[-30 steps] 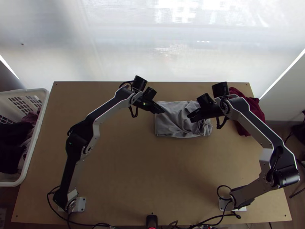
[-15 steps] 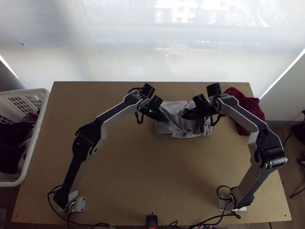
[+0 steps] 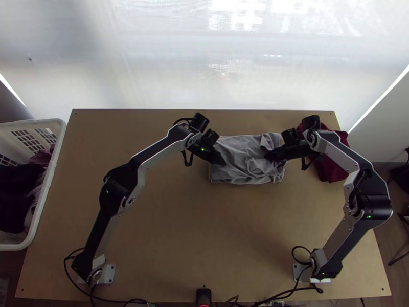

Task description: Fold the t-shirt

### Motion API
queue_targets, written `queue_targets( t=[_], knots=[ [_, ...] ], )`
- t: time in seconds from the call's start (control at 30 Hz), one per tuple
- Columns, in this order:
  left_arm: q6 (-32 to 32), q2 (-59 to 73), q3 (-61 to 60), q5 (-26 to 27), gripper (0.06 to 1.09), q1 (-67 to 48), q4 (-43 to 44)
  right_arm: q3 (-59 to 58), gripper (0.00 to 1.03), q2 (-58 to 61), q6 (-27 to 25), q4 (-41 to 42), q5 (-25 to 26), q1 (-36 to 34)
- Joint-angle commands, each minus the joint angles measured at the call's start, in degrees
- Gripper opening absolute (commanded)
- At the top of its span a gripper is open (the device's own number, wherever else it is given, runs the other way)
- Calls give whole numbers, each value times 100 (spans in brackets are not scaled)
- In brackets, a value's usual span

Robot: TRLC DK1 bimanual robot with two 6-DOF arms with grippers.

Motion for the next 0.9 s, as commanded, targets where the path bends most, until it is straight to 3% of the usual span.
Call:
queue_targets(
  t=[0.0,0.2,0.37,0.6,0.87],
  knots=[
    [96,25,9,-38,9,3,-86,6,2,-46,-306,-159,-2,-570],
    [183,-1,9,-38,9,-15,-130,130,2,-240,-446,-335,-2,-957],
    [298,-54,9,-47,9,-15,-244,472,3,-714,-332,-687,-11,-887],
    [474,-80,9,-47,9,38,-429,578,2,-987,274,-827,-20,45],
    [544,-89,9,-47,9,38,-552,340,2,-609,450,-713,-20,1143]
  ],
)
